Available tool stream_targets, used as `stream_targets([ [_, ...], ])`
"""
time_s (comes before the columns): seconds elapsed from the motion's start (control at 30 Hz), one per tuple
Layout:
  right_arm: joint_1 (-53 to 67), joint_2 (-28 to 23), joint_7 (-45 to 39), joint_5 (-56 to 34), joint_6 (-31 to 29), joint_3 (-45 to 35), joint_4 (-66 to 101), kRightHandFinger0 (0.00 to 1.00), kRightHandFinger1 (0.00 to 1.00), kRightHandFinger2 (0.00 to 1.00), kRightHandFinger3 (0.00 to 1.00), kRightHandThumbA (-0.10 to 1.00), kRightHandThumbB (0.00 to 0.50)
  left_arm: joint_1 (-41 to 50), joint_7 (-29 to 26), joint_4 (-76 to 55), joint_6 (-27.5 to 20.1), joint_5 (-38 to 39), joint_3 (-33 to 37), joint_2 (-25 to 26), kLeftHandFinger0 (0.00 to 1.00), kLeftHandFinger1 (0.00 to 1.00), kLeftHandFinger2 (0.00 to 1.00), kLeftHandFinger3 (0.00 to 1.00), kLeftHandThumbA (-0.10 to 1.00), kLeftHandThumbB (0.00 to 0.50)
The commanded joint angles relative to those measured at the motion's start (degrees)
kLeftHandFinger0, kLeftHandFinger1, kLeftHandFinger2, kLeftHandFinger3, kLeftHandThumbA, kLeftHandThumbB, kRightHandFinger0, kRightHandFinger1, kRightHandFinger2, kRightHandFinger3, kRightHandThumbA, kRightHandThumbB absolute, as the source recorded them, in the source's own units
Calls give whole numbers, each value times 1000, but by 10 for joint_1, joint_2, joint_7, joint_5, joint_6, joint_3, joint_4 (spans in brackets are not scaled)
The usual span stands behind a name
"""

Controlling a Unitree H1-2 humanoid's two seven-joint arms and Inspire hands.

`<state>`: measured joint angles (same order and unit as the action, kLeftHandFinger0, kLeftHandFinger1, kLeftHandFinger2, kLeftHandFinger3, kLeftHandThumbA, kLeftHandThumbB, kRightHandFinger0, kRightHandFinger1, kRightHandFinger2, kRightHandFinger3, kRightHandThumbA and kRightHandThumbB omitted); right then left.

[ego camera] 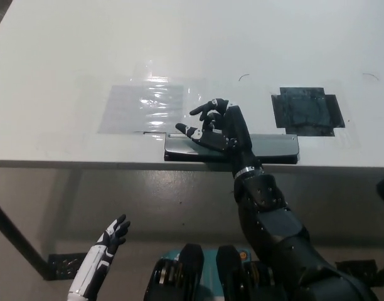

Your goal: The paper pin puncher is placed at the center of the table and close to the robot and the robot uses its right fist to press on the paper pin puncher

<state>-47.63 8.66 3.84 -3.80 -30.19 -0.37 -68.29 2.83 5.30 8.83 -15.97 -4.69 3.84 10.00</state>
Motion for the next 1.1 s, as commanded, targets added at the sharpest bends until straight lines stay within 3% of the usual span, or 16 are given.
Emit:
stream_targets([
  [0.0,109,12,22,-2,35,-9,-102,0,53,315,193,1000,103,9,8,-13,-12,-3,2,10,1000,1000,1000,1000,1000,267],
  [0.1,89,7,1,-25,33,-35,-13,0,44,285,169,1000,57,8,9,-12,-11,-2,3,9,1000,1000,1000,1000,1000,283],
  [0.13,89,5,-1,-23,33,-35,25,42,55,270,120,1000,102,12,9,-15,-11,-2,3,9,1000,1000,1000,1000,1000,304],
  [0.2,98,1,-16,-33,37,-40,137,4,37,241,78,1000,104,14,9,-14,-11,-1,4,9,1000,1000,1000,1000,1000,291],
  [0.27,119,-13,-28,-38,97,-31,343,34,71,278,119,1000,116,17,8,-14,-14,1,3,7,1000,1000,1000,1000,1000,257],
  [0.3,119,-12,-24,-50,130,-35,392,35,43,244,100,1000,127,12,8,-11,-17,-1,3,9,1000,1000,1000,1000,1000,247],
  [0.37,121,-18,-29,-76,156,-38,474,0,0,86,5,1000,119,12,7,-9,-22,-4,4,10,1000,1000,1000,1000,1000,242],
  [0.4,129,-27,-19,-86,213,-39,574,0,0,3,0,1000,141,14,8,-11,-19,-6,5,10,1000,1000,1000,1000,1000,262],
  [0.6,173,-81,-13,-165,300,-45,790,0,0,0,0,1000,109,23,1,-12,-19,-11,6,3,1000,1000,1000,1000,1000,263],
  [0.73,221,-121,-26,-196,298,-40,861,0,0,0,0,1000,102,21,0,-12,-21,-10,2,8,1000,1000,1000,1000,1000,274],
  [0.8,253,-143,-34,-210,294,-36,898,0,0,0,0,1000,142,16,0,-10,-21,-9,0,8,1000,1000,1000,1000,1000,265],
  [0.87,293,-160,-40,-210,290,-31,928,0,0,0,0,1000,149,16,3,-13,-17,-7,1,9,1000,1000,1000,1000,1000,255],
  [1.07,406,-165,-53,-142,229,-21,909,0,0,0,0,1000,119,18,0,-16,-15,-6,-3,10,1000,1000,1000,1000,1000,253],
])
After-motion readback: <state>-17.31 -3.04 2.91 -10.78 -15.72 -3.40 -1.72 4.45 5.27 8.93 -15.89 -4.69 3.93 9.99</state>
